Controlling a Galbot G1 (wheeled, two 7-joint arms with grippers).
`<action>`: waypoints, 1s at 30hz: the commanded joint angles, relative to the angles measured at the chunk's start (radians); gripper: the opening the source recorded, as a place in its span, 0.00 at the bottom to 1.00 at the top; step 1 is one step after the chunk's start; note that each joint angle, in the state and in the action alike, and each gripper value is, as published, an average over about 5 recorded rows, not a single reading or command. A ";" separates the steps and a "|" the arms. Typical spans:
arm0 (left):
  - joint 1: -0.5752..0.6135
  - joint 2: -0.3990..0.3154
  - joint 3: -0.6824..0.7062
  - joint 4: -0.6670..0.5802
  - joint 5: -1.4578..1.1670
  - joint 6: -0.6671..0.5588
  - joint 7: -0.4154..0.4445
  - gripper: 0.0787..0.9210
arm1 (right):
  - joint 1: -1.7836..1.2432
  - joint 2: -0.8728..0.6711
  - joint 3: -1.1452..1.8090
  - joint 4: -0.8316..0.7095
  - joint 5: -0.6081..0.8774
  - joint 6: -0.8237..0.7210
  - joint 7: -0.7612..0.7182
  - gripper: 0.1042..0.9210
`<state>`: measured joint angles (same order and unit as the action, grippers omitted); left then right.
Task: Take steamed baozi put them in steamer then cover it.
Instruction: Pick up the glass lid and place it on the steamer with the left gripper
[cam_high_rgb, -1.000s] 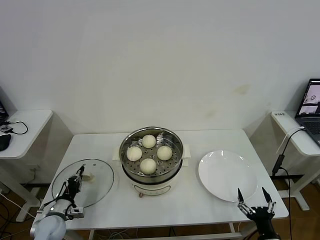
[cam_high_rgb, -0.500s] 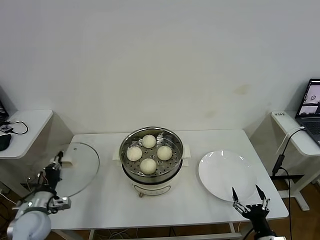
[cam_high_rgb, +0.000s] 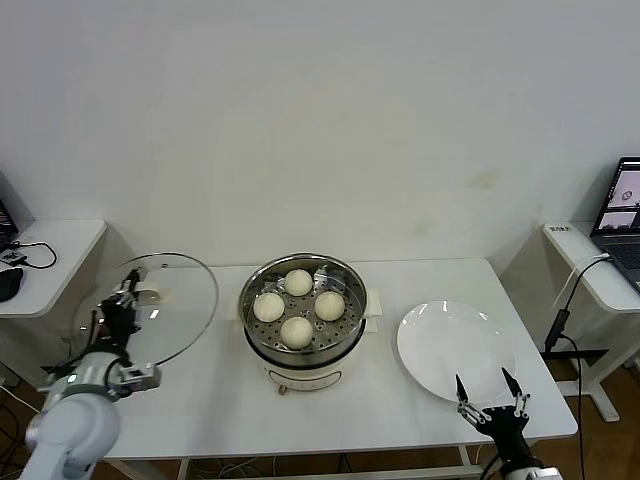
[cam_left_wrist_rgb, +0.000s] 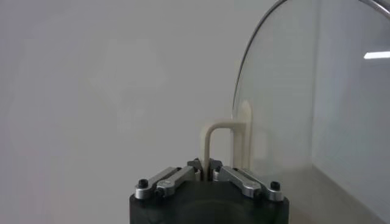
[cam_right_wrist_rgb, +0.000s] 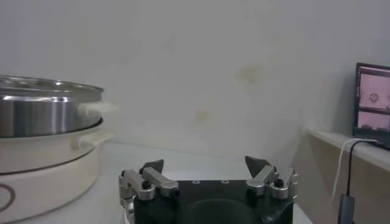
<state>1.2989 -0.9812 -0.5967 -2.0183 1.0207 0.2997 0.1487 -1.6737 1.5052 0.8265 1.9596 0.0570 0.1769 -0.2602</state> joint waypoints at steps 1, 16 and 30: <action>-0.254 -0.045 0.347 -0.008 0.059 0.152 0.089 0.07 | 0.022 0.002 -0.021 -0.017 -0.069 -0.002 0.002 0.88; -0.358 -0.312 0.435 0.105 0.319 0.178 0.185 0.07 | 0.101 0.026 -0.093 -0.111 -0.166 -0.002 0.001 0.88; -0.380 -0.502 0.518 0.183 0.469 0.172 0.209 0.07 | 0.107 0.028 -0.101 -0.132 -0.183 0.001 -0.004 0.88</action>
<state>0.9482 -1.3353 -0.1448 -1.8802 1.3663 0.4625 0.3363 -1.5759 1.5310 0.7338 1.8462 -0.1084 0.1753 -0.2644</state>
